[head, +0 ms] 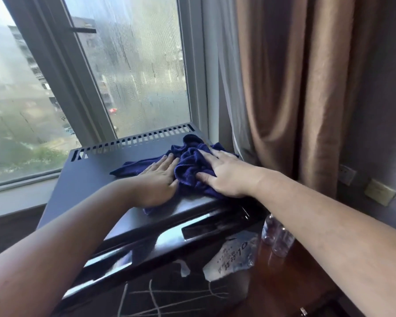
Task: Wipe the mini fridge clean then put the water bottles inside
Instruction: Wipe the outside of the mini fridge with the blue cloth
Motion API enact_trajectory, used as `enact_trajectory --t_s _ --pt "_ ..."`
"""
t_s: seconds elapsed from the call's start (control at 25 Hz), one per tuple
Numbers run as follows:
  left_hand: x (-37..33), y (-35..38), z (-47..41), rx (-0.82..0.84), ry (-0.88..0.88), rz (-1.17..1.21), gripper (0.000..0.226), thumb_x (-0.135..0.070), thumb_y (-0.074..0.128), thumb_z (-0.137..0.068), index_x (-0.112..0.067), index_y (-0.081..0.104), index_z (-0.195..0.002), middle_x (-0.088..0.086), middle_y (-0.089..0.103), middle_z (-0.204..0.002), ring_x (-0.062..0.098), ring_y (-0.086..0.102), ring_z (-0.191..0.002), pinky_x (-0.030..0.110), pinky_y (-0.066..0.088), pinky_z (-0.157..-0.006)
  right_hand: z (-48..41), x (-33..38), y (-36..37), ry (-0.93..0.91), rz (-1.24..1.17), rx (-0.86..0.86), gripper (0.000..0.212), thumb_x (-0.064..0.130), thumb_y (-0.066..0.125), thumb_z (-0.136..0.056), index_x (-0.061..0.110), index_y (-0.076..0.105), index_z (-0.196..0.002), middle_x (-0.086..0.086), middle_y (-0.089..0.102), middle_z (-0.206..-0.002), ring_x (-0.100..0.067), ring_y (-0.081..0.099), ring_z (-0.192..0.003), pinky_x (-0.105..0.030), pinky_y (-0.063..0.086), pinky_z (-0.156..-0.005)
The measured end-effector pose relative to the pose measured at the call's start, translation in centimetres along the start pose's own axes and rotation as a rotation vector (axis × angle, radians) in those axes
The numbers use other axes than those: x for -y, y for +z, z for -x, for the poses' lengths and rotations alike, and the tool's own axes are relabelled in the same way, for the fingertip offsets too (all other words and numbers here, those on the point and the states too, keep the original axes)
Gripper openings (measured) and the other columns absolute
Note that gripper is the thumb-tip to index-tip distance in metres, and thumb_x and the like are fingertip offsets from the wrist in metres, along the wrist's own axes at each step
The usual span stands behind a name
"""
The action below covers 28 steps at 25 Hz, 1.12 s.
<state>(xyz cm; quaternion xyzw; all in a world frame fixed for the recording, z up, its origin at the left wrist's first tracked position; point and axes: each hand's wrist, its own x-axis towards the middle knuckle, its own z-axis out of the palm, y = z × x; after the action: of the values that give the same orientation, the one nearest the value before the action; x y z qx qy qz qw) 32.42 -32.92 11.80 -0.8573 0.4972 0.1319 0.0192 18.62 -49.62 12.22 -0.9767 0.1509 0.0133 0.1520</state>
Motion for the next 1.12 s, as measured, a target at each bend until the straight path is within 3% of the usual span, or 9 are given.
enact_trajectory --t_s 0.32,0.6,0.92,1.12 --pt "4.7 -3.4 -10.3 -0.04 -0.079 0.037 0.065 -0.036 0.019 -0.108 -0.017 -0.009 -0.164 0.006 -0.017 -0.171 0.017 -0.017 -0.158 0.037 -0.005 -0.129 -11.5 -1.5 -1.4 0.095 -0.017 -0.016 0.077 0.06 0.034 -0.102 0.028 0.0 -0.163 -0.007 0.0 -0.172 -0.029 0.001 -0.159 -0.04 0.003 -0.128" --pt "7.8 -5.2 -15.2 -0.076 -0.122 0.058 0.064 -0.033 0.019 -0.108 -0.016 -0.005 -0.165 0.005 -0.012 -0.172 0.017 -0.011 -0.159 0.036 -0.004 -0.129 -18.2 -1.8 -0.9 0.153 -0.017 -0.085 0.076 0.062 0.031 -0.101 0.027 0.003 -0.163 -0.01 0.006 -0.172 -0.033 0.0 -0.158 -0.046 0.006 -0.128" --pt "4.7 -3.7 -10.5 -0.096 -0.175 0.045 0.067 -0.044 0.019 -0.107 -0.02 -0.004 -0.165 0.002 -0.013 -0.172 0.015 -0.012 -0.159 0.037 -0.005 -0.129 -12.0 -1.9 -1.0 0.077 -0.007 -0.074 0.075 0.058 0.033 -0.103 0.022 0.008 -0.163 -0.01 0.008 -0.171 -0.03 0.006 -0.158 -0.039 0.005 -0.128" --pt "-0.3 -1.0 -3.4 -0.126 -0.184 0.089 0.067 -0.045 0.024 -0.108 -0.022 0.0 -0.165 0.001 -0.008 -0.173 0.017 -0.007 -0.16 0.036 -0.002 -0.128 -5.0 -2.5 -0.5 -0.037 0.004 -0.043 0.073 0.057 0.035 -0.102 0.023 0.012 -0.163 -0.007 0.011 -0.172 -0.027 0.005 -0.158 -0.043 0.008 -0.128"
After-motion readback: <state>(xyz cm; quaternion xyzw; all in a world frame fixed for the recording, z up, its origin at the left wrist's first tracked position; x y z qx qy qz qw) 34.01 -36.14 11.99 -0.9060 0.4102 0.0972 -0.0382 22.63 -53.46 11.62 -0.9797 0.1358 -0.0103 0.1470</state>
